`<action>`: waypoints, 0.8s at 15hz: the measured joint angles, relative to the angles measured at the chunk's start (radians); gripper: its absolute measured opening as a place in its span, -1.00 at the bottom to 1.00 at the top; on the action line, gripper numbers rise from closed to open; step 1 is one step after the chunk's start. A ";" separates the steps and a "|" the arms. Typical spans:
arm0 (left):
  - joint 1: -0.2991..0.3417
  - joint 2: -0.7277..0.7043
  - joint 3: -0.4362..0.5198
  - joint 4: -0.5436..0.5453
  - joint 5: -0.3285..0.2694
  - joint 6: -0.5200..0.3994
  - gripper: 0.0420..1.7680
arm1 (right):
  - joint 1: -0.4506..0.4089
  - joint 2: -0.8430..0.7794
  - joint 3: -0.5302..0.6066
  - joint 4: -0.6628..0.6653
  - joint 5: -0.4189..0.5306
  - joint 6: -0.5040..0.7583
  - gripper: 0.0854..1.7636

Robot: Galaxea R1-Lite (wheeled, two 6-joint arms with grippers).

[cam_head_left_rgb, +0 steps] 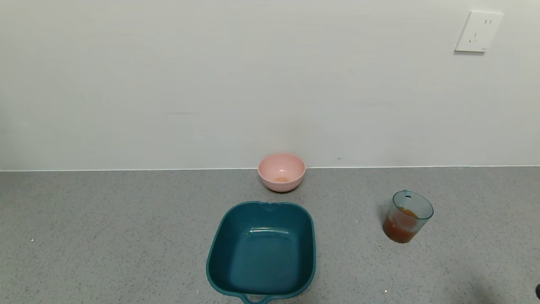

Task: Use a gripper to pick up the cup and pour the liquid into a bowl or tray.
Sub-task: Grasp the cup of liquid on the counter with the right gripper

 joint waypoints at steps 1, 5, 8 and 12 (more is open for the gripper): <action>0.000 0.000 0.000 0.000 0.000 0.000 0.94 | 0.001 0.049 -0.008 -0.001 0.001 -0.001 0.94; 0.000 0.000 0.000 0.000 0.000 0.000 0.94 | 0.027 0.227 -0.030 -0.014 -0.005 0.001 0.94; 0.000 0.000 0.000 0.000 0.000 0.000 0.94 | 0.051 0.350 -0.031 -0.086 -0.007 0.001 0.94; 0.000 0.000 0.000 0.000 0.000 0.000 0.94 | 0.065 0.517 -0.030 -0.187 -0.007 0.001 0.94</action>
